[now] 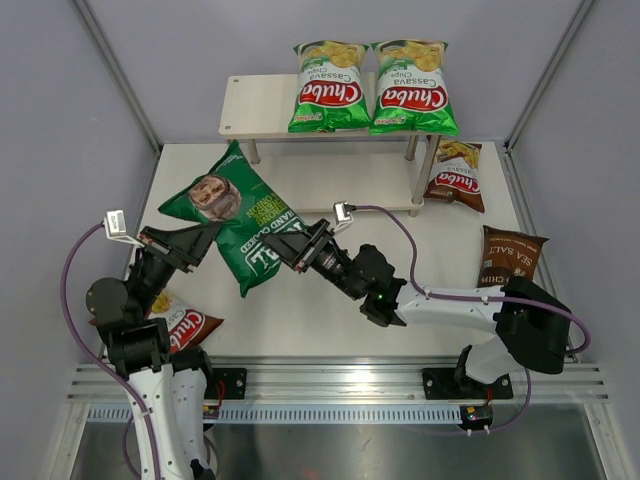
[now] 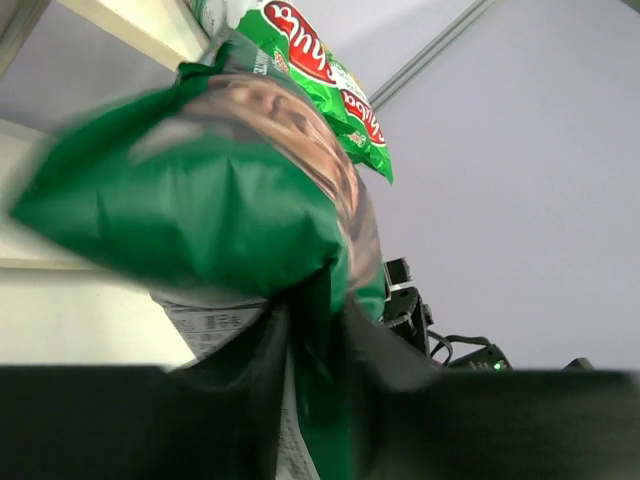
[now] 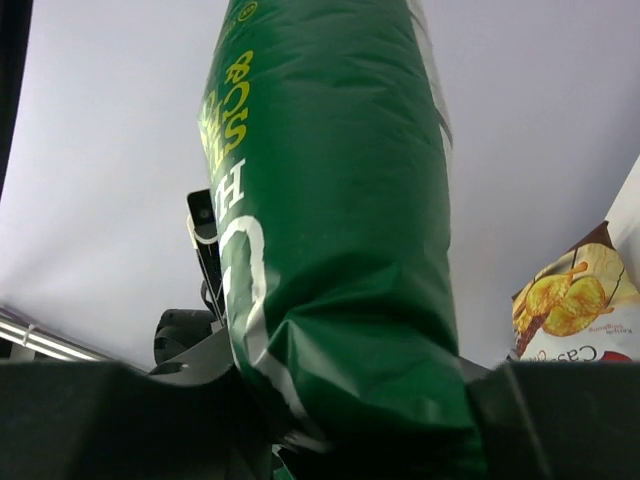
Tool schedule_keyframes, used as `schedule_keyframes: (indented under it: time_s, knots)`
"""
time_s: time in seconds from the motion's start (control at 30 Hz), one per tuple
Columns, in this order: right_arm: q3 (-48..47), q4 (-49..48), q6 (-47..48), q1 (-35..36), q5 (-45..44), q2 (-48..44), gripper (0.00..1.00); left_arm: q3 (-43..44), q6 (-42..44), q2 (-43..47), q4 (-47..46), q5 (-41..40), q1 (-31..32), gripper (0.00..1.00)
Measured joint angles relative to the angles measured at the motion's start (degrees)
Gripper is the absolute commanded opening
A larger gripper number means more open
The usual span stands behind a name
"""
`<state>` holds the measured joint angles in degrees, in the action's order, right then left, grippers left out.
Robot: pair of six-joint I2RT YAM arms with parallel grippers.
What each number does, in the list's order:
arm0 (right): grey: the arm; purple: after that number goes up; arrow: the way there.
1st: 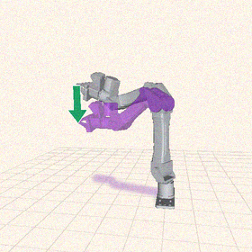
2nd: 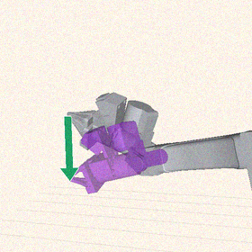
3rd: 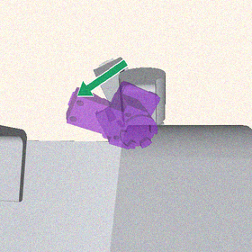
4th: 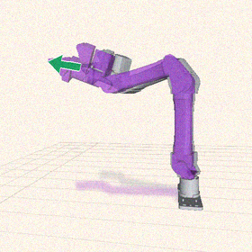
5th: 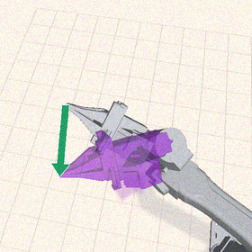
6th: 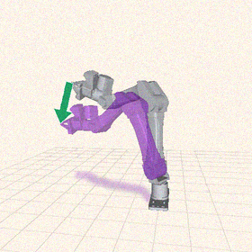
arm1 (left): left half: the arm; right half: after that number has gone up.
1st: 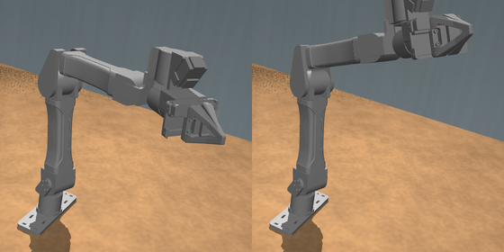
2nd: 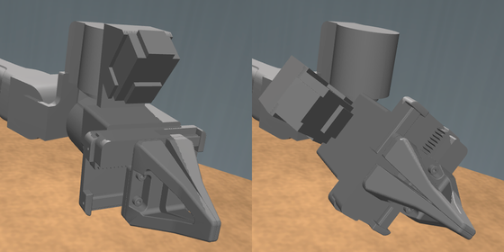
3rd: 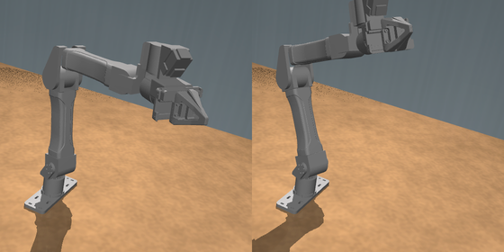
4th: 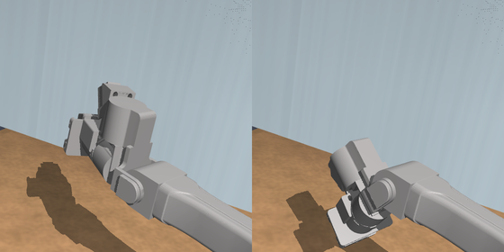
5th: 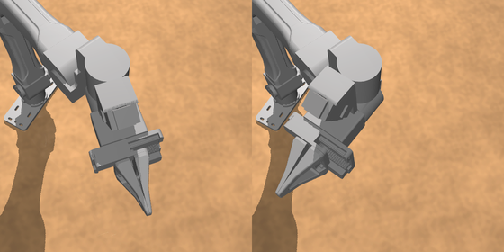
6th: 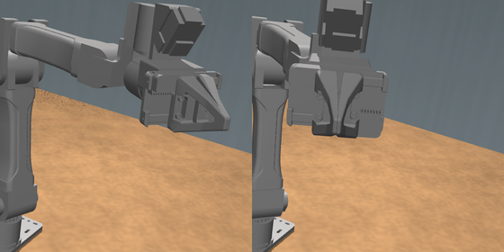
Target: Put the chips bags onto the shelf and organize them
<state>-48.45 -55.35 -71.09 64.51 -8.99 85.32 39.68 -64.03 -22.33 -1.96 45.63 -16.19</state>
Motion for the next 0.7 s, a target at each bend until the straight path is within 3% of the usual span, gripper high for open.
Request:
schedule_keyframes:
  time_s: [0.03,0.13,0.17,0.27,0.47,0.67,0.7]
  knots:
    - [0.4,-0.7,0.8,0.0,-0.1,-0.3,0.35,0.0,0.7,0.0,0.0,0.2,0.0,0.49]
    - [1.3,-1.9,3.5,0.0,-0.5,-1.2,0.21,0.3,3.7,0.0,2.1,0.4,0.2,0.72]
    - [1.4,-1.8,4.7,0.0,-0.5,-1.6,0.2,0.7,5.0,0.1,3.9,0.3,0.3,0.84]
    - [2.3,-1.8,7.6,0.0,-0.6,-2.2,0.17,3.5,9.6,0.1,10.9,-1.5,0.5,0.96]
    - [2.8,-1.4,12.1,0.0,-0.4,-4.1,0.17,18.0,20.5,0.0,31.7,-15.6,0.6,0.99]
    - [-0.1,2.1,14.7,0.0,-0.7,-4.5,0.17,30.7,28.4,1.3,49.0,-47.7,2.7,0.99]
    - [-1.4,3.0,14.9,0.0,-0.9,-4.0,0.17,30.9,28.8,1.4,50.0,-49.8,3.5,0.99]
